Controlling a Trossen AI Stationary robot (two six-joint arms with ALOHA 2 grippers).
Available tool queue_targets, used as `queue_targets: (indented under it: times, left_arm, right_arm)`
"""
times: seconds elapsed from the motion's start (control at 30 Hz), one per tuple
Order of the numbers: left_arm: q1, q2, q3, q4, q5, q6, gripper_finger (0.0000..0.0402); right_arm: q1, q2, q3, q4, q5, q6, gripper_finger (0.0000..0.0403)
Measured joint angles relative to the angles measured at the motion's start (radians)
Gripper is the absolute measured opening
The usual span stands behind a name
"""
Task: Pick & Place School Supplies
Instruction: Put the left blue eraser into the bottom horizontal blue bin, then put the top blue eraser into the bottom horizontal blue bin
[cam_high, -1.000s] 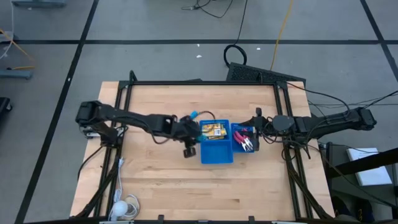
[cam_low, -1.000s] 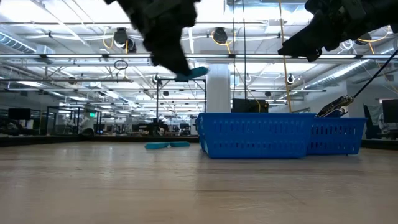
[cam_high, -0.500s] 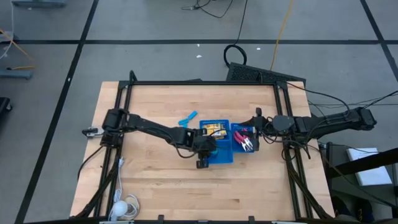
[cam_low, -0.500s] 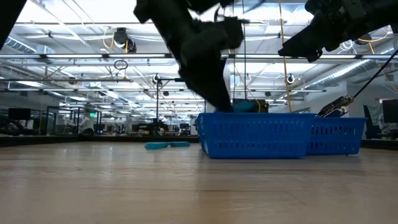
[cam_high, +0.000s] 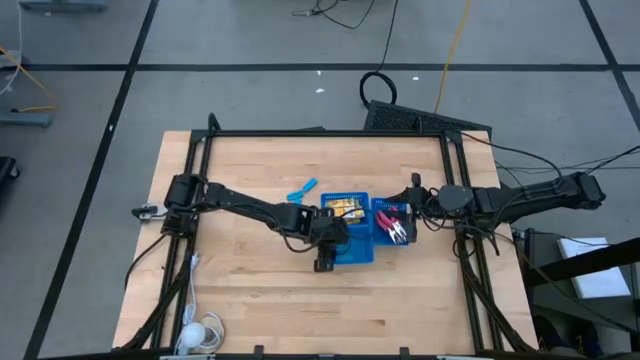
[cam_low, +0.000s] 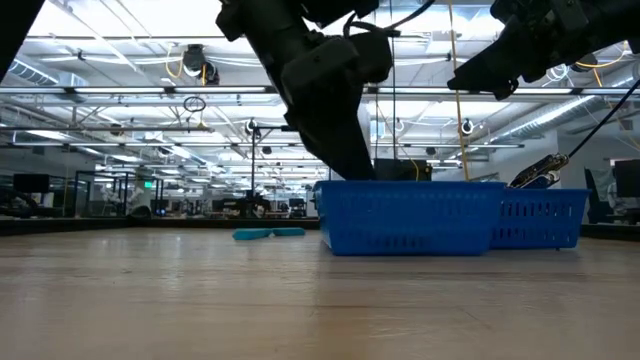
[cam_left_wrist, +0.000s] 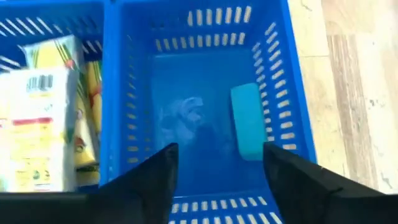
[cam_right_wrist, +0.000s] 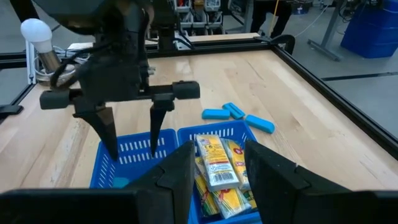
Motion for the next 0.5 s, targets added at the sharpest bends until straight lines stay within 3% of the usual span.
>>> queue_targets:
  times: [0.3,0.5]
  left_arm:
    - [0.037,-0.145,0.039,-0.083,-0.069,0.022,0.0267]
    - [0.092,-0.276,0.035,-0.243,-0.329,0.006,0.0249]
  right_arm:
    - [0.0,0.0,0.0,-0.005,0.0,0.0,0.0132]
    - [0.0,0.0,0.0,-0.005,0.0,0.0,0.0132]
